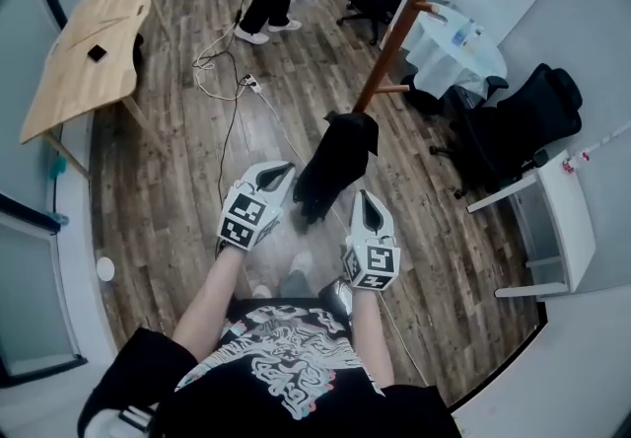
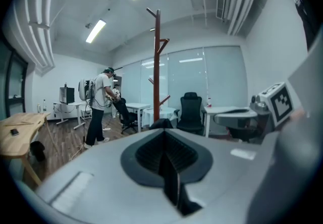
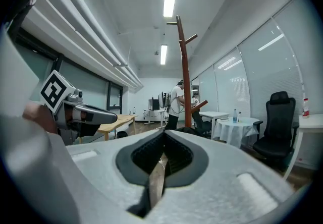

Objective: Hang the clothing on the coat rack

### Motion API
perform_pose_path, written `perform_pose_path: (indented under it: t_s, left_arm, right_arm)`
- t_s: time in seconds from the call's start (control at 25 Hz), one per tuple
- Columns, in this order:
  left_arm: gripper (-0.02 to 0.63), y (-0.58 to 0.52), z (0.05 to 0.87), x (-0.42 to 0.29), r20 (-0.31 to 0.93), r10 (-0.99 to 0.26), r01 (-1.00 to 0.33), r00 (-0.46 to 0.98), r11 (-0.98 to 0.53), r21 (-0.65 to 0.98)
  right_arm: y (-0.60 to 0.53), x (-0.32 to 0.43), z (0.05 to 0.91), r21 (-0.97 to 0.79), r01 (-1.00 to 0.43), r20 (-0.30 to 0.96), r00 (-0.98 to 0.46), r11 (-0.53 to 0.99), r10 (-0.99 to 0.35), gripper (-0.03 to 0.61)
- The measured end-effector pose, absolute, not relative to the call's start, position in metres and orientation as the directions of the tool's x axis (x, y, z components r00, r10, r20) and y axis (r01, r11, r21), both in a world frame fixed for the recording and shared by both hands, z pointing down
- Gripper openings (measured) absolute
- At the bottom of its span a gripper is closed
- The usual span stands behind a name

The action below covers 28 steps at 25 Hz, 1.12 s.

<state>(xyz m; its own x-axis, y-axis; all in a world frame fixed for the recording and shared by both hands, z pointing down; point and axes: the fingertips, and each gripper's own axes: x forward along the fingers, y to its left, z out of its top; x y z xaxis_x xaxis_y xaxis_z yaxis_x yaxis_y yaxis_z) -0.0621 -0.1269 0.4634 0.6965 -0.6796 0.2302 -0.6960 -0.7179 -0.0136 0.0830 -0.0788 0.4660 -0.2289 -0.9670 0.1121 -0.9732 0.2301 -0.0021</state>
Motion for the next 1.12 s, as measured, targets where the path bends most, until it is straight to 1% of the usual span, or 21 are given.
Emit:
perform_pose_path:
  t_s: [0.32,0.6,0.92,1.12]
  left_arm:
    - [-0.011,-0.068,0.437,-0.080,0.181,-0.703,-0.713,0.688,-0.701,-0.014]
    - [-0.011,-0.043,0.416,-0.077,0.157,-0.727,-0.732,0.668,-0.680,-0.033]
    - [-0.011,-0.027,0.420,-0.066,0.173,-0.744,-0.752,0.645,-0.659,-0.033]
    - [-0.011,-0.024,0.410,-0.049,0.149,-0.763,-0.768,0.628,-0.639,-0.034]
  right_arm:
    - [-0.013,0.065,0.439,0.010,-0.975,0.087,-0.222,0.224,-0.971,-0.002]
    - [0.012,0.064,0.418,0.005,-0.972,0.056,-0.235,0.235,-0.970,-0.002]
    - [0.023,0.080,0.421,0.020,-0.963,0.070,-0.265,0.267,-0.962,-0.002]
    - [0.030,0.097,0.424,0.040,-0.958,0.068,-0.280,0.283,-0.958,-0.002]
